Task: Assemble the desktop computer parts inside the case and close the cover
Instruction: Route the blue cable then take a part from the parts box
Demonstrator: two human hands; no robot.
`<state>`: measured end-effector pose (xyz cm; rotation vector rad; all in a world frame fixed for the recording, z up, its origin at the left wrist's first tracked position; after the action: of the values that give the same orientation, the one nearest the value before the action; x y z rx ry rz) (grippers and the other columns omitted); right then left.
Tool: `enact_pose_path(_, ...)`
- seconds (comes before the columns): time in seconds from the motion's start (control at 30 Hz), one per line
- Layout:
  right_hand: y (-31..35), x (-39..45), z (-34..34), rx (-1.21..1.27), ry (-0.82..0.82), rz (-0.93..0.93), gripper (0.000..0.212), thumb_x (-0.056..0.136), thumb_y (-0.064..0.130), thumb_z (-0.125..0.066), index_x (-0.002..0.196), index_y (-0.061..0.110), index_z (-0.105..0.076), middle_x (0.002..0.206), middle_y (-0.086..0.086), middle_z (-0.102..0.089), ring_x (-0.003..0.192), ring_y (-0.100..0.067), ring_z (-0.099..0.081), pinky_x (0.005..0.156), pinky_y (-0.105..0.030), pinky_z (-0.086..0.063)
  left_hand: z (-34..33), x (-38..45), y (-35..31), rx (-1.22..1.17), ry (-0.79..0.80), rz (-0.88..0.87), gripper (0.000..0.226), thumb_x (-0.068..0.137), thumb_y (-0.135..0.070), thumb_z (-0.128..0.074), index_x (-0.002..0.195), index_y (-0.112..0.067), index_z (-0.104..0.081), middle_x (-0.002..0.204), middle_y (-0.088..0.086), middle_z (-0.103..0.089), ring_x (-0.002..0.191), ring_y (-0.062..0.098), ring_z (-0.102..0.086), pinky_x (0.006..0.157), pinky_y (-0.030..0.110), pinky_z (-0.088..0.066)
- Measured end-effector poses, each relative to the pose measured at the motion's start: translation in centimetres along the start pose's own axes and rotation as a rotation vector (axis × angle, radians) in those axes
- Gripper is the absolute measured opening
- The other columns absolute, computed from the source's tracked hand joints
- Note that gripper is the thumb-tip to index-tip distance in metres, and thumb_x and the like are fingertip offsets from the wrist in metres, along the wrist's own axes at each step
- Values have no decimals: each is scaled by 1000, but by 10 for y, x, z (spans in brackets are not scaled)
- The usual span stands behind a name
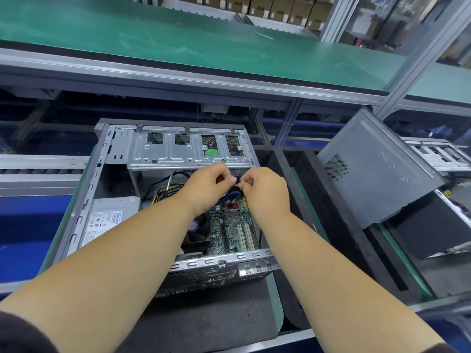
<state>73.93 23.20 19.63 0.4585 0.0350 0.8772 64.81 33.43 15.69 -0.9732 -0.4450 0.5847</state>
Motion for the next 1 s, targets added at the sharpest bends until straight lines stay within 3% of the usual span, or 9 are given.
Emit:
enact_pose_path(0.1, -1, 1, 1, 17, -18, 1, 11, 92, 28, -67, 98, 23, -73, 103, 1, -69, 95, -23, -63, 94, -42, -44, -6, 1, 1, -47, 48, -7, 10, 93, -20, -61, 85, -26, -62, 80, -11, -66, 71, 4, -59, 64, 20, -45)
enact_pose_path(0.2, -1, 2, 1, 31, -31, 12, 10, 92, 28, -67, 97, 23, -73, 101, 1, -70, 94, -22, -63, 94, -41, -44, -5, 2, 6, -96, 38, 19, 21, 96, -9, -53, 87, -26, -62, 82, -7, -71, 78, 6, -67, 72, 21, -49)
enact_pose_path(0.37, -6, 2, 1, 42, -47, -7, 8, 91, 30, -67, 96, 27, -73, 100, 5, -70, 94, -19, -62, 93, -37, -39, -6, 3, 8, -176, 40, 18, 23, 94, -8, -59, 83, -28, -61, 78, -3, -72, 74, 10, -68, 76, 28, -55)
enact_pose_path(0.53, -4, 1, 1, 66, -51, 10, 8, 91, 29, -68, 95, 25, -73, 100, 4, -70, 93, -19, -63, 94, -41, -43, -1, 3, 3, -150, 9, -22, 16, 97, -15, -55, 88, -22, -66, 80, -8, -68, 73, 2, -62, 65, 10, -47)
enact_pose_path(0.73, -3, 0, 0, 84, -43, 22, 10, 91, 29, -68, 97, 24, -74, 98, 4, -70, 92, -19, -64, 94, -43, -46, -1, 3, 2, -67, -2, -14, 12, 94, -19, -63, 84, -26, -64, 80, -10, -63, 65, -2, -52, 60, 5, -41)
enact_pose_path(1.0, 4, -2, 0, 8, -44, 84, 11, 91, 31, -68, 98, 25, -74, 99, 4, -69, 92, -18, -62, 93, -38, -37, -6, 4, 10, -71, 35, 35, 7, 91, -23, -66, 84, -24, -67, 78, -7, -64, 66, 8, -53, 65, 23, -45)
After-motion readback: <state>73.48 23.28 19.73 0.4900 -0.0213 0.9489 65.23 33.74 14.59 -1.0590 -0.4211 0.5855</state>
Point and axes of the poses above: each hand's wrist, its own x-axis towards the middle knuckle, its own z-axis out of the back of the hand, y = z × x, the point moved 10 cm from there along x, towards the middle knuckle
